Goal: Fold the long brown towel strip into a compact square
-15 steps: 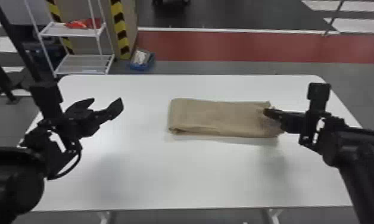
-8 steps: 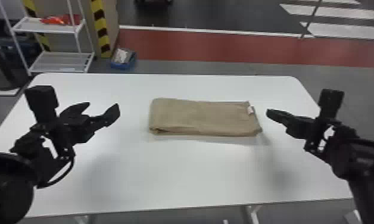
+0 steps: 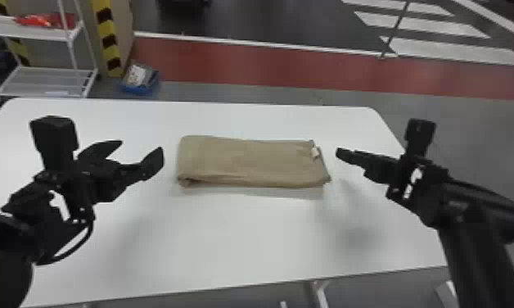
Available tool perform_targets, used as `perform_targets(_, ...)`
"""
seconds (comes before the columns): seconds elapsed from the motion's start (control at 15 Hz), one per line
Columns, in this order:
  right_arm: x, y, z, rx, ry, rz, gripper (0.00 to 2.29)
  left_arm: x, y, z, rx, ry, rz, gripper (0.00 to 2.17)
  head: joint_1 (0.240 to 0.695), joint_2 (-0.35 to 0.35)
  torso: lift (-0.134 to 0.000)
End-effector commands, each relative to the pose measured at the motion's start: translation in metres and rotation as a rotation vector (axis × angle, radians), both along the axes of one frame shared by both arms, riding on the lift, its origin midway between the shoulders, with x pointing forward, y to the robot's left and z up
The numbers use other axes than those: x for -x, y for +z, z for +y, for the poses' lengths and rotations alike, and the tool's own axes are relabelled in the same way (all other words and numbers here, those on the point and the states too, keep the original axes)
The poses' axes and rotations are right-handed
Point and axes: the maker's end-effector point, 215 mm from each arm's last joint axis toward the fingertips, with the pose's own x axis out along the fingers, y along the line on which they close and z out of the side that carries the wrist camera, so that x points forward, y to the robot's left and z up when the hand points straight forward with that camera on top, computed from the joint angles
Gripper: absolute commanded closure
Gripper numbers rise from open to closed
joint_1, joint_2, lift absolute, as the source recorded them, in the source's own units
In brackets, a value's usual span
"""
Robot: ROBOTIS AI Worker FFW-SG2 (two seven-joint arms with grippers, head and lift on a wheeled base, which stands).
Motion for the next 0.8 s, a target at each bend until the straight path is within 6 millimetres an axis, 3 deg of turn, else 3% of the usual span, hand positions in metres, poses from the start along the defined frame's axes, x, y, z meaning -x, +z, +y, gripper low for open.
perform_targets(0.0,-0.005,-0.014,0.025,0.0,0.024,0.039,0.48,0.001,-0.008,-0.033,-0.038,-0.058,0.0,0.1,0.695,-0.207,-0.12)
perform_targets(0.2,-0.009,-0.026,0.048,-0.023,0.037,0.061,0.49,-0.006,-0.016,-0.066,-0.052,-0.105,0.01,0.11,0.695,-0.219,-0.12)
perform_targets(0.33,-0.012,-0.029,0.051,-0.018,0.025,0.076,0.49,-0.008,-0.016,-0.082,-0.062,-0.129,0.008,0.11,0.695,-0.222,-0.12)
perform_targets(0.6,-0.016,-0.035,0.058,-0.02,0.027,0.104,0.51,-0.006,-0.017,-0.094,-0.068,-0.156,0.007,0.14,0.695,-0.234,-0.12)
perform_targets(0.73,-0.019,-0.039,0.056,-0.016,0.013,0.123,0.62,-0.003,-0.02,-0.103,-0.073,-0.186,0.014,0.14,0.695,-0.236,-0.12)
